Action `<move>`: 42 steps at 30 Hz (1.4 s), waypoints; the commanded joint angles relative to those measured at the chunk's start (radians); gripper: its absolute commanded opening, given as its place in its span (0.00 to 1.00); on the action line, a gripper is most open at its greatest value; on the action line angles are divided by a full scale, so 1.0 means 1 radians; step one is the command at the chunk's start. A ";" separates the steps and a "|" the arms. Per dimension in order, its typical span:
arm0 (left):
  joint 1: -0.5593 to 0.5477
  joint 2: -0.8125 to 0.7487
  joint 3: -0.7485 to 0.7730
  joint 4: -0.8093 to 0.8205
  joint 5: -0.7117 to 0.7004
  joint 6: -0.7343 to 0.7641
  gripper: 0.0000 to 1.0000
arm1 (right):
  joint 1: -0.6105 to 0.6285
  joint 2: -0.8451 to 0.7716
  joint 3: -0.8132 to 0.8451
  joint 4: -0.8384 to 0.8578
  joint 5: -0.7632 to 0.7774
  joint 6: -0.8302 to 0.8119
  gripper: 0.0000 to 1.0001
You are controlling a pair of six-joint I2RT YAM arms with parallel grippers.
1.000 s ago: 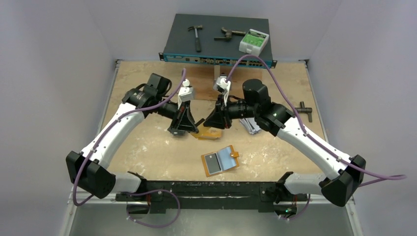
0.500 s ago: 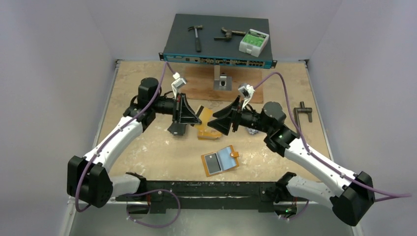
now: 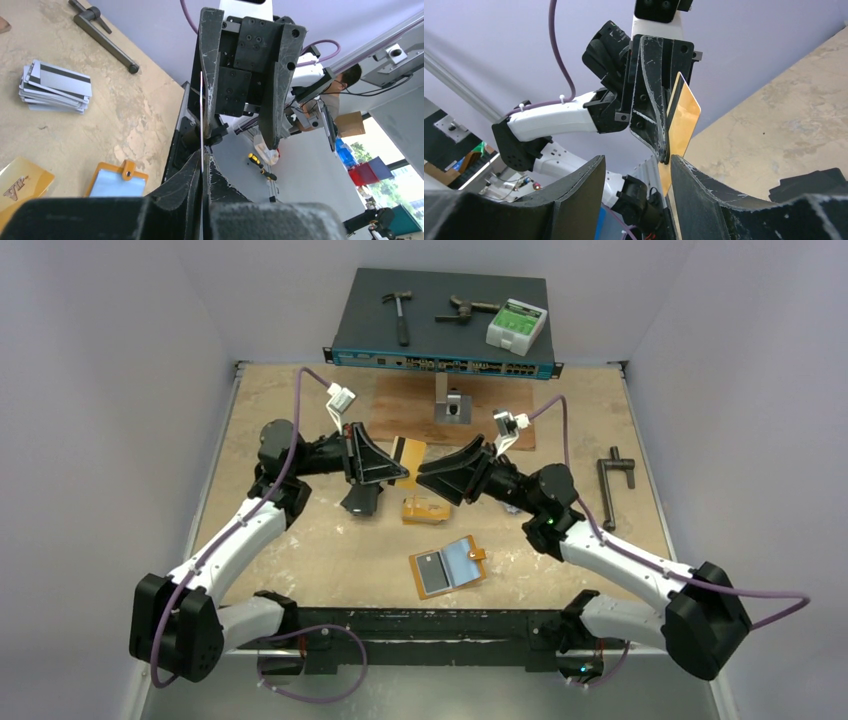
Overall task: Put the credit cards into the card holder
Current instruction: Pick up the credit card from the center of the board.
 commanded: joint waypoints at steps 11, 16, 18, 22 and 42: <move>0.004 -0.039 0.004 0.124 -0.018 -0.091 0.00 | 0.002 -0.099 0.034 -0.218 0.135 -0.116 0.49; 0.004 -0.037 -0.004 0.128 -0.020 -0.094 0.00 | 0.002 0.005 0.088 -0.093 0.086 -0.051 0.42; 0.004 -0.038 -0.009 0.128 -0.018 -0.094 0.00 | 0.004 0.039 0.112 -0.056 0.069 -0.030 0.41; 0.004 -0.040 -0.014 0.124 -0.019 -0.090 0.00 | 0.005 0.072 0.134 -0.002 0.053 0.001 0.37; -0.017 0.027 0.321 -1.419 -0.089 1.369 0.50 | 0.020 -0.064 0.077 -0.921 0.265 -0.281 0.00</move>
